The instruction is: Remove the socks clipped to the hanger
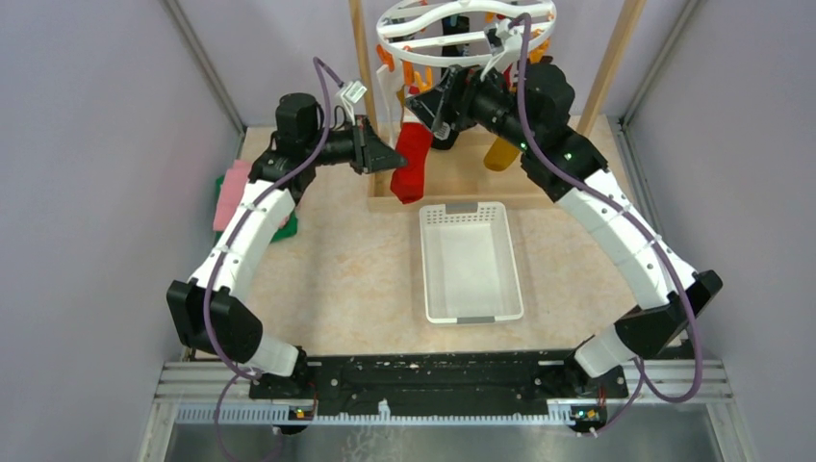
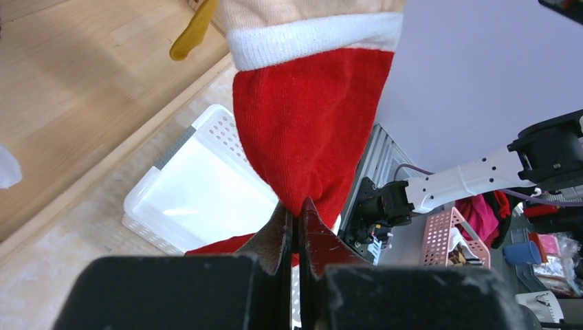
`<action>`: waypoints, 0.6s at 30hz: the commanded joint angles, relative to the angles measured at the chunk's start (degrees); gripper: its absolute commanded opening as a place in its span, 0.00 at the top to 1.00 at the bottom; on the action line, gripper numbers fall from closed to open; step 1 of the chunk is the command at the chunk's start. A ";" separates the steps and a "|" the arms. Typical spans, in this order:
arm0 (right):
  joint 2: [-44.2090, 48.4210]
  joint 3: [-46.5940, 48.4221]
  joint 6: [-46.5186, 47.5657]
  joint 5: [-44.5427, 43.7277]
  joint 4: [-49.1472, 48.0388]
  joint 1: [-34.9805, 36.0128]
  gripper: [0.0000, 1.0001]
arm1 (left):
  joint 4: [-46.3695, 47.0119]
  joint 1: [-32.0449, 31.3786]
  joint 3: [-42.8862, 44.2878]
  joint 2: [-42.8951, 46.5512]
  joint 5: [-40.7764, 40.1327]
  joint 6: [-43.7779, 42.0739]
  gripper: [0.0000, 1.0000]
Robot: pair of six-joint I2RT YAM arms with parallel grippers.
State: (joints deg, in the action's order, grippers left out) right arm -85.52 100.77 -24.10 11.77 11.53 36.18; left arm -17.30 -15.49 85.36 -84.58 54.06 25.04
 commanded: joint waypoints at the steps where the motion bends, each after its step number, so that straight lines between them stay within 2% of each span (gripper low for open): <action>1: -3.88 7.28 4.63 -5.50 7.78 -0.56 0.04 | 0.35 -0.79 0.71 2.70 -0.41 -1.37 1.00; 7: -8.52 13.93 8.00 -7.07 10.12 -0.52 0.10 | 0.41 -2.22 0.66 3.00 -0.66 -1.54 1.00; 11: -9.43 14.05 9.13 -7.68 7.26 -0.46 0.25 | 0.11 -2.94 0.04 3.07 -1.50 -1.96 1.00; 13: -10.11 14.55 9.24 -8.68 6.92 -0.52 0.30 | -0.07 -3.29 -0.13 2.96 -1.76 -2.13 1.00; 18: -9.41 13.44 9.65 -10.22 4.63 -0.51 0.31 | -0.50 -3.78 -0.37 2.96 -2.83 -3.07 1.00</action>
State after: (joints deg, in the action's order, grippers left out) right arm -95.72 112.20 -16.05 3.81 20.27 36.18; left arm -18.22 -18.70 85.36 -83.74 52.23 23.49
